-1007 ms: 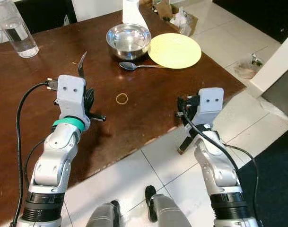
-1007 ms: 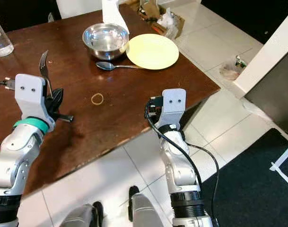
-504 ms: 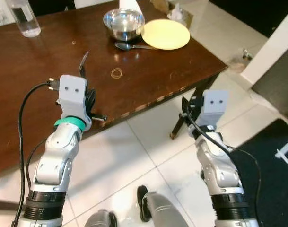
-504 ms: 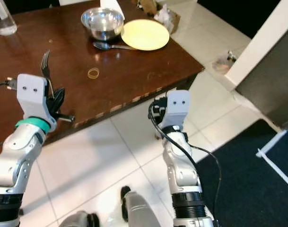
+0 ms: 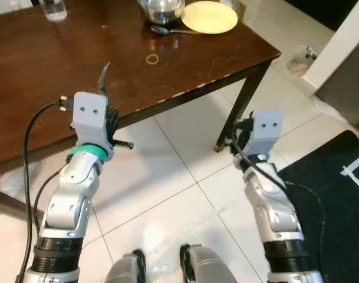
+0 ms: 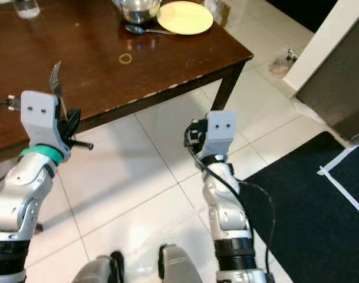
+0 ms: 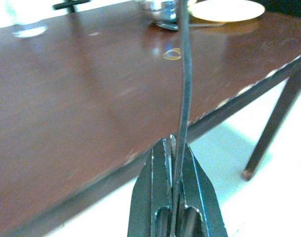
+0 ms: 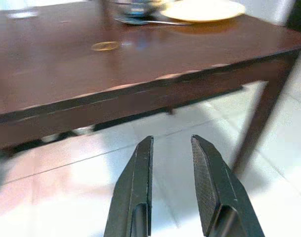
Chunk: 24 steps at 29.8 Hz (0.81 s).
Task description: Setting the table
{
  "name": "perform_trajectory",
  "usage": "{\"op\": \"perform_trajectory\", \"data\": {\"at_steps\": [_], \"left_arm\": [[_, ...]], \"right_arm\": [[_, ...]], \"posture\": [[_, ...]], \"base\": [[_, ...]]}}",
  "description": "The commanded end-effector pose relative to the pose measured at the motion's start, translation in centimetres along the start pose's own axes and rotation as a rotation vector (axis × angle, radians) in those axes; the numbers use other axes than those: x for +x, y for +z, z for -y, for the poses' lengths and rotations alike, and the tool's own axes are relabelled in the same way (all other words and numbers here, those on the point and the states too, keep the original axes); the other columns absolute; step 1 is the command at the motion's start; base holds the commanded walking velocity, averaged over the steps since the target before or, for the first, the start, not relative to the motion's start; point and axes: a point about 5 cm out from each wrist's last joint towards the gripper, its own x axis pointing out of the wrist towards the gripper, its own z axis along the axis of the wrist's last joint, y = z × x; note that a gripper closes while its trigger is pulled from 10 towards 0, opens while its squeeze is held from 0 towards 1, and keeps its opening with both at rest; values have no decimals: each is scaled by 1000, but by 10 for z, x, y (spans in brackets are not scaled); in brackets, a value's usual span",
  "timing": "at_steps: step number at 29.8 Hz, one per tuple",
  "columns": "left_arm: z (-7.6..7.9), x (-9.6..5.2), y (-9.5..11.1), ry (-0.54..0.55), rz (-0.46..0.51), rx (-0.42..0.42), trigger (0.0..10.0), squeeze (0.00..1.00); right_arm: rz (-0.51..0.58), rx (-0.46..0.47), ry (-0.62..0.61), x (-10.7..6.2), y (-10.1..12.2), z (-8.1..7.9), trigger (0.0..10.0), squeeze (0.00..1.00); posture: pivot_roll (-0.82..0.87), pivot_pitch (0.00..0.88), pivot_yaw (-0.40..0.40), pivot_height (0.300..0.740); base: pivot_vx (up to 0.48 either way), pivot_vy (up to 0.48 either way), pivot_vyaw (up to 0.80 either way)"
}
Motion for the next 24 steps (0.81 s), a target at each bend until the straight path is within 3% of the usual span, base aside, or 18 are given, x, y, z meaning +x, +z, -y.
{"op": "perform_trajectory", "data": {"at_steps": [1,8,14,17,24], "left_arm": [[-1,-2,-5,5,-16,2,10000,0],[-1,-2,-5,6,-18,3,10000,0],[-1,-2,-7,13,-31,-12,10000,0],[0,-1,-7,13,-34,-10,10000,0],[0,-1,-9,28,-38,-5,10000,0]], "right_arm": [[-13,3,0,-3,-4,1,10000,0],[-14,8,9,-3,-4,-1,10000,0],[-19,28,29,-3,-4,-2,10000,0],[-15,80,43,-4,-2,-2,10000,0],[-17,76,73,-5,-2,-6,10000,0]], "posture": [[-127,70,38,740],[-125,71,38,740],[-128,68,38,740],[-128,69,38,740],[-130,65,37,740]], "base": [[-356,0,0],[-314,0,0],[0,0,0],[0,0,681],[0,0,783]]}}
